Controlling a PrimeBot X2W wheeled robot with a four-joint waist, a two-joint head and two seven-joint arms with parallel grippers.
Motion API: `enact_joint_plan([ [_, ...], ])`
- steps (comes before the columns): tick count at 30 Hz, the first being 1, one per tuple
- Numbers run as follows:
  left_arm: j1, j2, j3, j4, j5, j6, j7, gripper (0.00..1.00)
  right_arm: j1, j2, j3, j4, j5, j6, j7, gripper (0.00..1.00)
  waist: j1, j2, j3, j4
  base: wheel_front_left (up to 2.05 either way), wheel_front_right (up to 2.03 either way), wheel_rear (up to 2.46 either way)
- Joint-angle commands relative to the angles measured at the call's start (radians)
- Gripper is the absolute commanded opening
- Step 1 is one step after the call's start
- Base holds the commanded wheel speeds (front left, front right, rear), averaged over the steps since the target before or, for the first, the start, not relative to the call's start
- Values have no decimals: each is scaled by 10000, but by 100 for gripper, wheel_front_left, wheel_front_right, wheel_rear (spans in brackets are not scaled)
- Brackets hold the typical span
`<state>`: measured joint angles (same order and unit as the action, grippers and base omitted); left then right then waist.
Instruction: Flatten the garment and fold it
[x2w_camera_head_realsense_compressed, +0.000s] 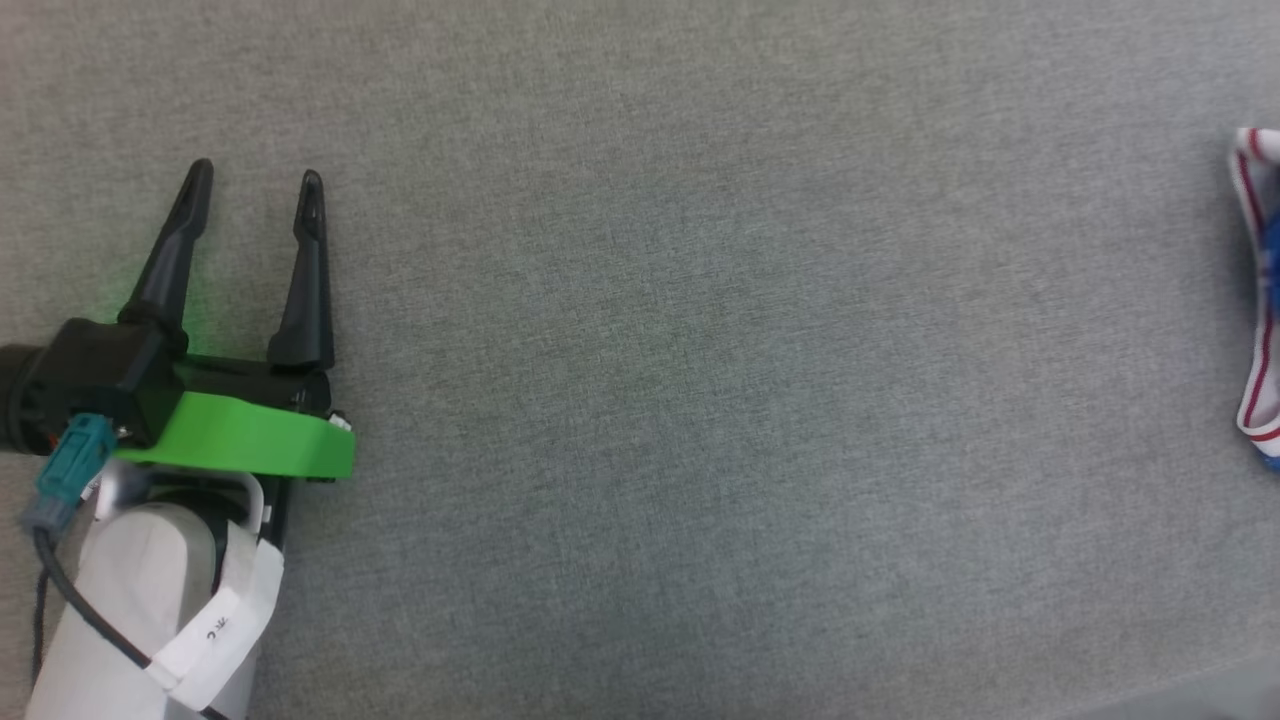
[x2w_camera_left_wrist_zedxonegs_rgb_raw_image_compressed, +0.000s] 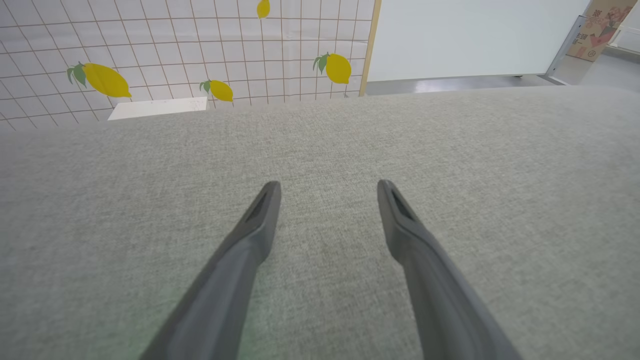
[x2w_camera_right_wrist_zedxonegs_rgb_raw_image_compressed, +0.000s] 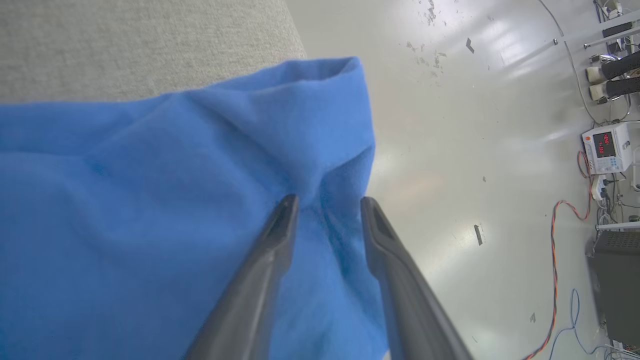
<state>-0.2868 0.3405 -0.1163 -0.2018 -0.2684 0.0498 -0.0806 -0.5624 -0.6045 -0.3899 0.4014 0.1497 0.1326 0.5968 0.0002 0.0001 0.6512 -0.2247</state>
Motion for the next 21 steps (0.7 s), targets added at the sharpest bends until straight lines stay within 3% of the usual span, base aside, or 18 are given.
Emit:
enact_joint_plan([
  [1,150,117,62,-24,97,84,38,100,-227,75,-97,53,-149,-19,-149,100,-2,-1,251,2,0,0,0],
  [7,322,65,59,15,13,159,-46,100,-621,141,-74,-73,-130,-19,-845,100,-2,-1,-204,10,0,0,0],
  [13,359,-300,-44,611,-200,200,-550,100,-1141,42,479,-1296,767,-19,-2305,100,-2,-1,-1420,297,0,0,0],
  [21,593,-846,-31,1638,-641,265,-1218,100,-1434,601,2279,-3361,2105,-19,-3903,100,-2,-1,-3480,1003,0,0,0],
])
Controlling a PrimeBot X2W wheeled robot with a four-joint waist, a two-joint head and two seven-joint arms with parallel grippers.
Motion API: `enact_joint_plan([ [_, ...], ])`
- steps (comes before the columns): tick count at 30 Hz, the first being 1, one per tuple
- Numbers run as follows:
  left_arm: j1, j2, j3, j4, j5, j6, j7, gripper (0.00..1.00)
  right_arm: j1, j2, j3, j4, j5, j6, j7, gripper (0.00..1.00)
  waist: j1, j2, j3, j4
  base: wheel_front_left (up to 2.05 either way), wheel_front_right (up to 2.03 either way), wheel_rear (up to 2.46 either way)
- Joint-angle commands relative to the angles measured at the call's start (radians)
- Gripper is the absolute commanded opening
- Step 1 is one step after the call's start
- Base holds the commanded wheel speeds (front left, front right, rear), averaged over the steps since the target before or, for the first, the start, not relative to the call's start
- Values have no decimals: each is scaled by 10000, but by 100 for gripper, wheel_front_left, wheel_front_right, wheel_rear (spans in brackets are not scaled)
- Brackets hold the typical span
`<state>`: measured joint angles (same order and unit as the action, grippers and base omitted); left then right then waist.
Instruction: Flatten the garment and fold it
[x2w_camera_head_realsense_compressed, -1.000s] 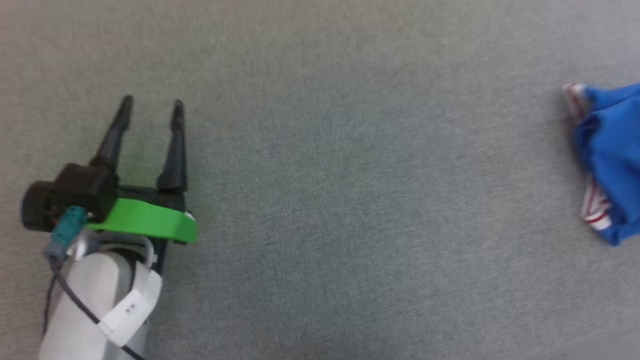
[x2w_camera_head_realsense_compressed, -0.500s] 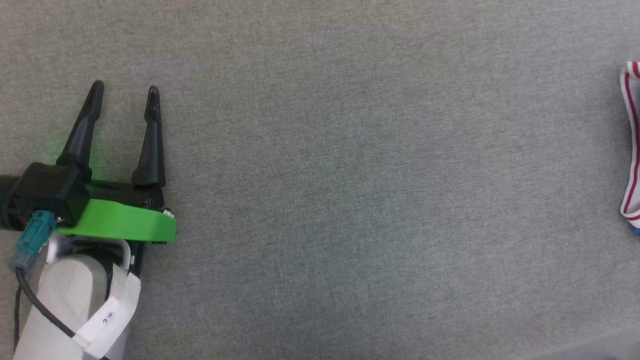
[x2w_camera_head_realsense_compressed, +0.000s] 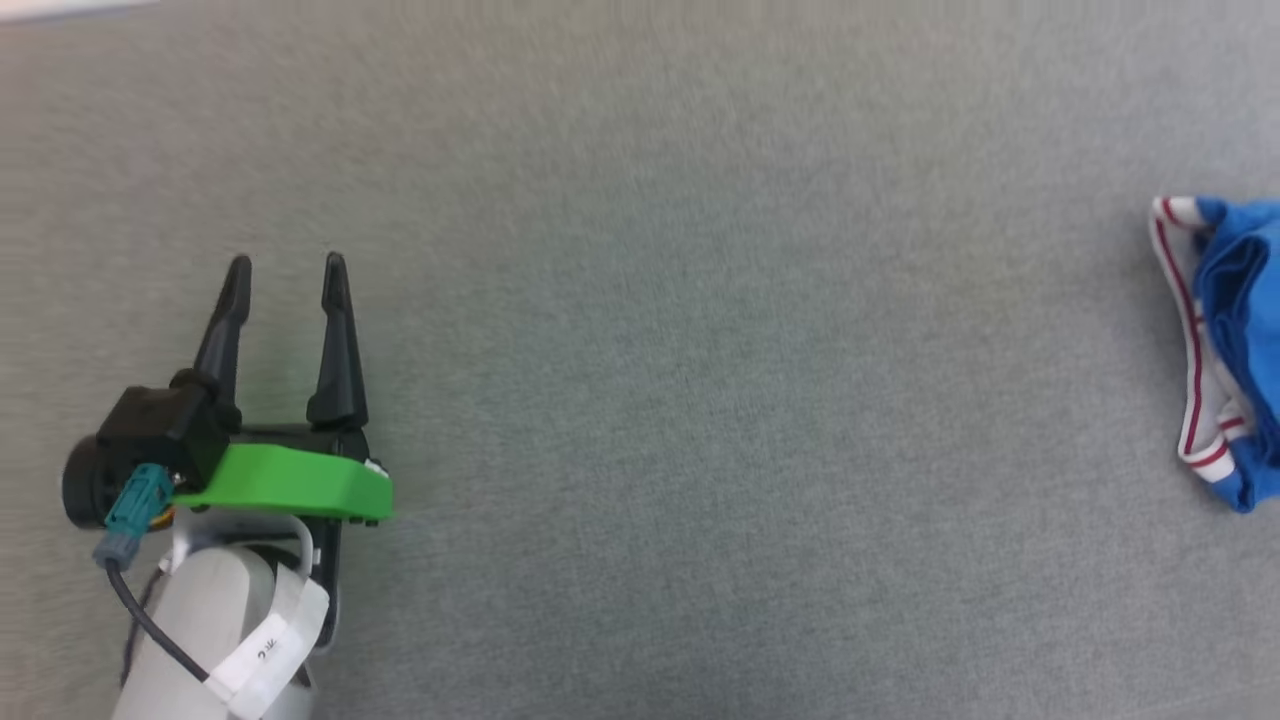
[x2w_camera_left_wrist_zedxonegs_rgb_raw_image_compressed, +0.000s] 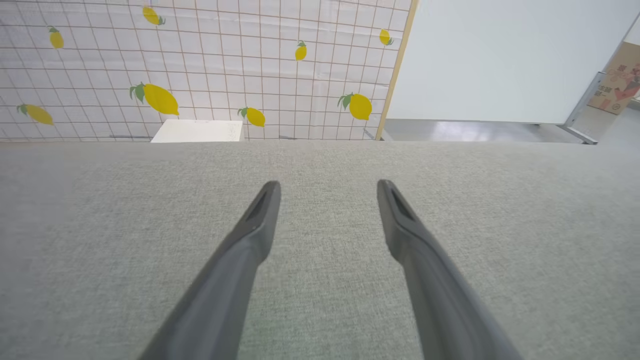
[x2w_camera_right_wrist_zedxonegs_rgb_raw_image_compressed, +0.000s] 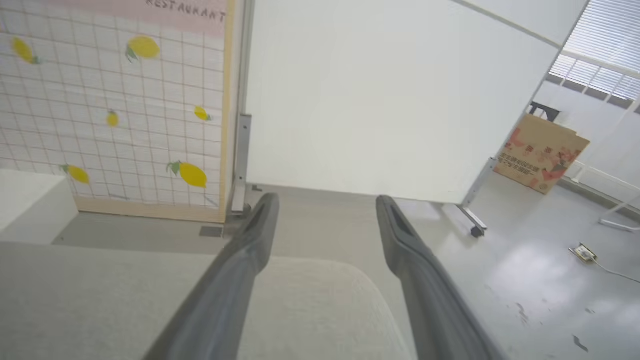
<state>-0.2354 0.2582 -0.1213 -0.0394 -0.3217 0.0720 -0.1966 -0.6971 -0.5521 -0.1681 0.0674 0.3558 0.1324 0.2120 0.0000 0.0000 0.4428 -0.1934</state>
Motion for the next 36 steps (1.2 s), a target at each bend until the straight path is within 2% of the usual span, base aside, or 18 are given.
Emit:
enact_joint_plan([
  [1,113,-85,54,130,-180,67,-102,100,-45,217,371,-195,95,-17,-248,100,0,0,-1658,805,0,0,0],
  [7,344,-265,196,436,-247,231,-365,100,538,1737,1436,-991,48,-17,-1629,100,0,0,-2840,1429,0,0,0],
  [10,482,-354,215,513,-253,292,-440,100,1209,2558,1576,-1164,-294,-17,-2387,100,0,0,-3237,1731,0,0,0],
  [14,746,-427,282,619,-211,437,-513,100,2519,3875,1463,-1260,-808,-17,-3204,100,0,0,-3764,2079,0,0,0],
  [18,1046,-486,302,633,-167,532,-557,100,3846,4740,1076,-1138,-1246,-17,-3919,100,0,0,-4152,2316,0,0,0],
  [23,1355,-551,306,693,-184,593,-583,100,5131,4999,754,-746,-1564,-17,-4297,100,0,0,-4428,2498,0,0,0],
  [26,1529,-621,292,769,-209,618,-596,100,5694,5013,828,-385,-1311,-17,-4423,100,0,0,-4554,2555,0,0,0],
  [36,1898,-826,-207,1376,-237,396,-560,100,6735,5017,787,426,-1167,-17,-4628,100,0,0,-4647,2580,0,0,0],
])
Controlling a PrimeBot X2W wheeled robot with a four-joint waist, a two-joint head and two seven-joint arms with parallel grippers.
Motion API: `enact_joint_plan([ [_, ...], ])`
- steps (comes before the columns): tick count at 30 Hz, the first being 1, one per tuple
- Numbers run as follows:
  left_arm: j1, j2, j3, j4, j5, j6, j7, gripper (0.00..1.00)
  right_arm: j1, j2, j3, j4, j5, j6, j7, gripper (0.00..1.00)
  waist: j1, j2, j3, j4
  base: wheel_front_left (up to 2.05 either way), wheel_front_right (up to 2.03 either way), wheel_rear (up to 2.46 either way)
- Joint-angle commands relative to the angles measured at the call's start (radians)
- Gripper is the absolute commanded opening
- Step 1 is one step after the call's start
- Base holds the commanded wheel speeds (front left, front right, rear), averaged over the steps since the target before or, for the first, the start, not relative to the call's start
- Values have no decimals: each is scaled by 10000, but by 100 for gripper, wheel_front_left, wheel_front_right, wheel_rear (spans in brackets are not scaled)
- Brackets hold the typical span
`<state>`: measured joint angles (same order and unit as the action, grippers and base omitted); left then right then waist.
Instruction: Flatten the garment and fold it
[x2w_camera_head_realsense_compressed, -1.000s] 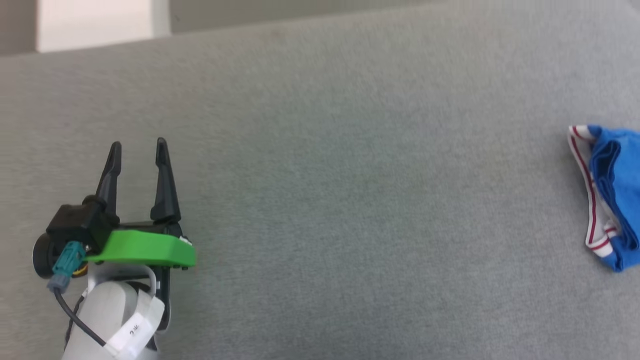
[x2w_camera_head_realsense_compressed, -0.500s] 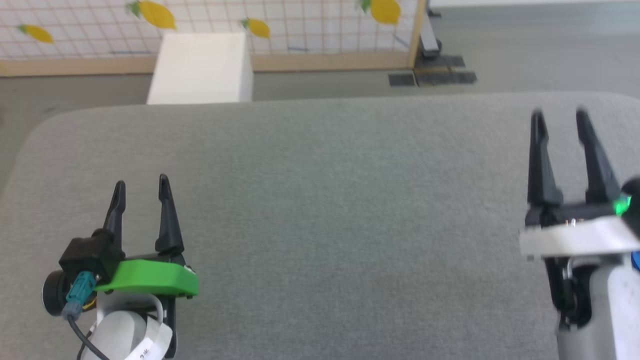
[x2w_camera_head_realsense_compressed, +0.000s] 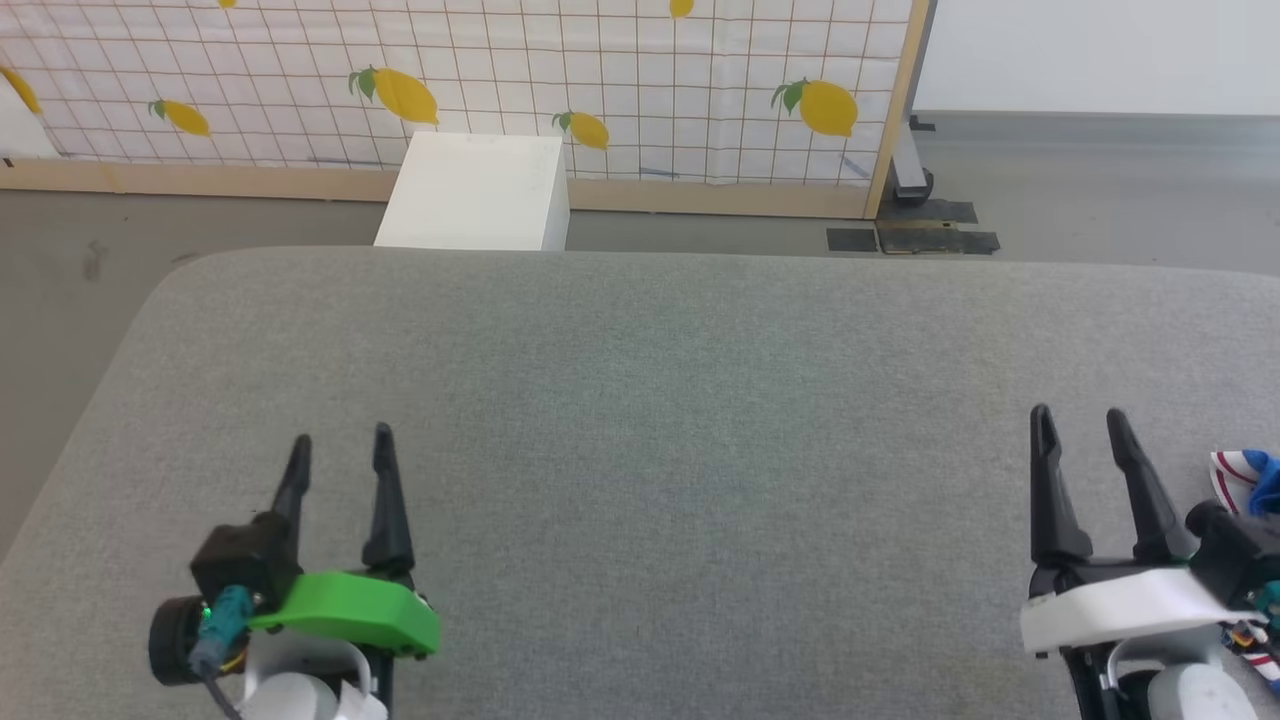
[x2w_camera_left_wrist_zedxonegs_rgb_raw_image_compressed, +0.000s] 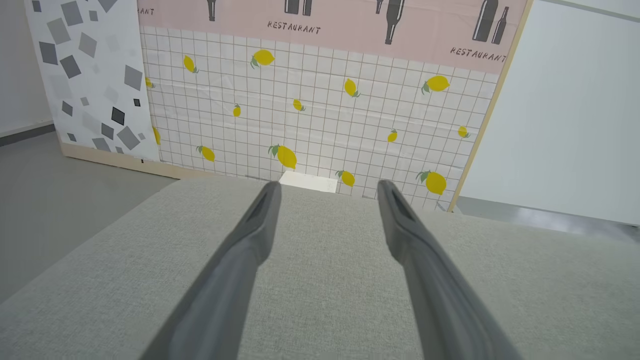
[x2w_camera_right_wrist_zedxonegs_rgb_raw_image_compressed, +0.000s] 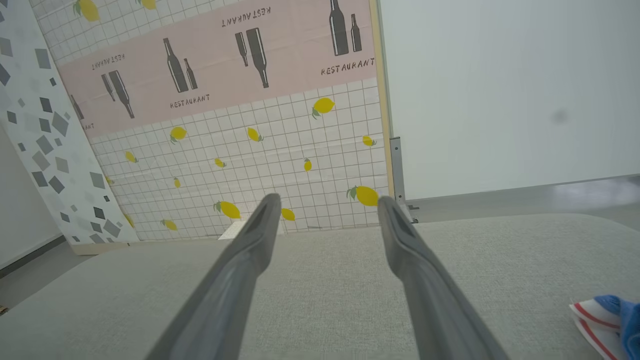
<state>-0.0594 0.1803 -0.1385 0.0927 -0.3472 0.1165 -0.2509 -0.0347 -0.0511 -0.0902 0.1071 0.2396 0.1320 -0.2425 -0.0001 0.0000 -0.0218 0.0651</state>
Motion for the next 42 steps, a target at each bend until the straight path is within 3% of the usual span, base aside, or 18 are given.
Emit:
enact_joint_plan([
  [1,147,-37,-106,146,61,-67,5,100,161,7,21,72,-27,-13,-93,100,1,0,-3,-14,0,0,0],
  [10,112,-101,-849,1069,321,-355,171,100,519,8,249,407,-406,-13,-132,100,1,0,-38,-107,0,0,0],
  [21,-5,-152,-937,1476,290,-345,77,100,499,8,362,604,-413,-13,-118,100,1,0,1,-143,0,0,0],
  [22,-2,-155,-951,1469,217,-334,115,0,420,0,345,589,-384,2,-57,0,1,0,1,-144,0,0,0],
  [42,70,-293,-682,1181,595,-432,409,0,409,1,404,390,-625,0,256,0,1,0,31,-207,0,0,0],
])
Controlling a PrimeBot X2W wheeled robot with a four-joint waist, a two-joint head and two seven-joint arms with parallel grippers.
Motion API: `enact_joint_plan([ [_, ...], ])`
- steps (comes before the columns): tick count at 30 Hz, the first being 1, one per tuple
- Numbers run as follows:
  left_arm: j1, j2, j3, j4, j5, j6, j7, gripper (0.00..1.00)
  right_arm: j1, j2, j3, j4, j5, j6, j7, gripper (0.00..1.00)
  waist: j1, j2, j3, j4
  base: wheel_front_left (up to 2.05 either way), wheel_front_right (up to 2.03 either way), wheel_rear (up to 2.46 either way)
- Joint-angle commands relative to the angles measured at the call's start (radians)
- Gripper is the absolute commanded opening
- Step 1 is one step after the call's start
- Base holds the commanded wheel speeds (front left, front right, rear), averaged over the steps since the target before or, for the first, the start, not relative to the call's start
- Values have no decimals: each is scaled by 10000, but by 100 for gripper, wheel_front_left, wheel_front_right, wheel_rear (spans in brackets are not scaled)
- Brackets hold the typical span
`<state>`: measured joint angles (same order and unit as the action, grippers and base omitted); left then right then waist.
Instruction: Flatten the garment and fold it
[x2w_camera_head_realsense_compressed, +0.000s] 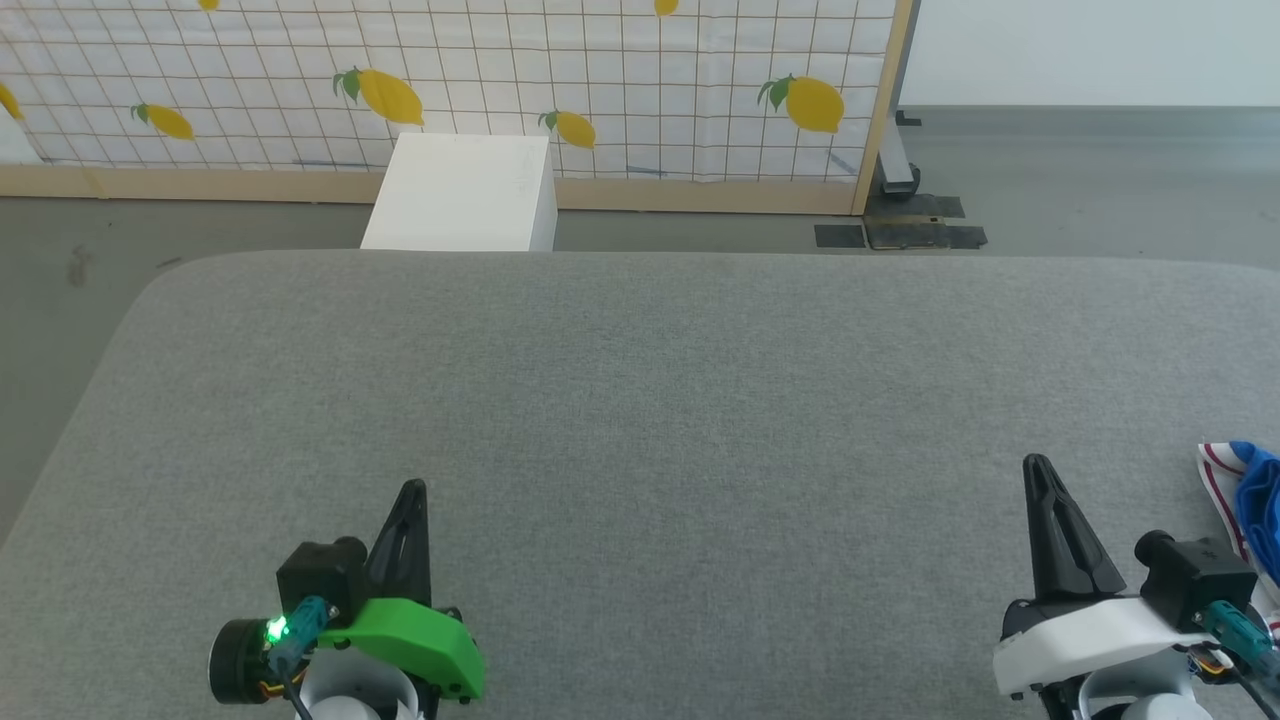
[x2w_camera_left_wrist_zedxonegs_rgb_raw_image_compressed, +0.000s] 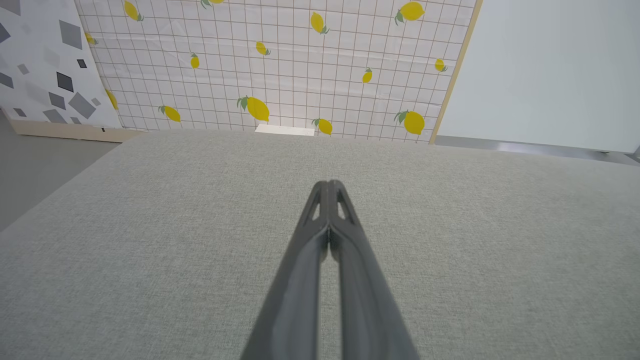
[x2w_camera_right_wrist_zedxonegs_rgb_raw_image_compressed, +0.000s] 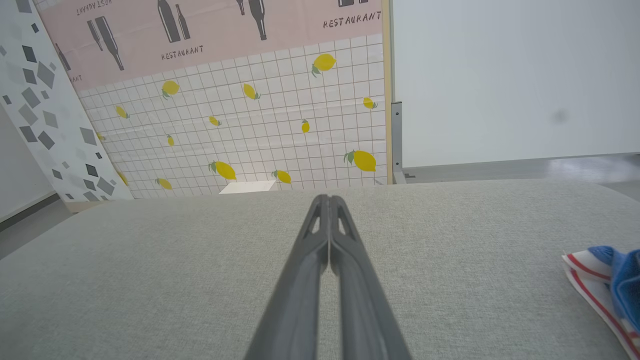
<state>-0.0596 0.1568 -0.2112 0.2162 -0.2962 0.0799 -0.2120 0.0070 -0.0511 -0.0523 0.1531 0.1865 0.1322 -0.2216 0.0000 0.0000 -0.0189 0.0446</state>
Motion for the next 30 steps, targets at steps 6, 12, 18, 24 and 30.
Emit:
enact_joint_plan([
  [6,100,-112,155,-167,239,-105,133,0,-12,1,51,-149,-189,-3,163,0,0,0,11,-26,0,0,0],
  [12,128,-166,267,-280,394,-145,246,0,-15,2,78,-227,-284,-3,280,0,0,0,21,-49,0,0,0],
  [18,157,-222,382,-398,554,-186,363,0,-19,2,106,-309,-383,-4,401,0,0,0,32,-74,0,0,0],
  [24,185,-276,492,-510,708,-225,475,0,-22,3,132,-387,-477,-5,517,0,0,0,42,-98,0,0,0],
  [30,214,-330,603,-624,862,-264,588,0,-25,3,159,-465,-573,-5,633,0,0,0,52,-122,0,0,0],
])
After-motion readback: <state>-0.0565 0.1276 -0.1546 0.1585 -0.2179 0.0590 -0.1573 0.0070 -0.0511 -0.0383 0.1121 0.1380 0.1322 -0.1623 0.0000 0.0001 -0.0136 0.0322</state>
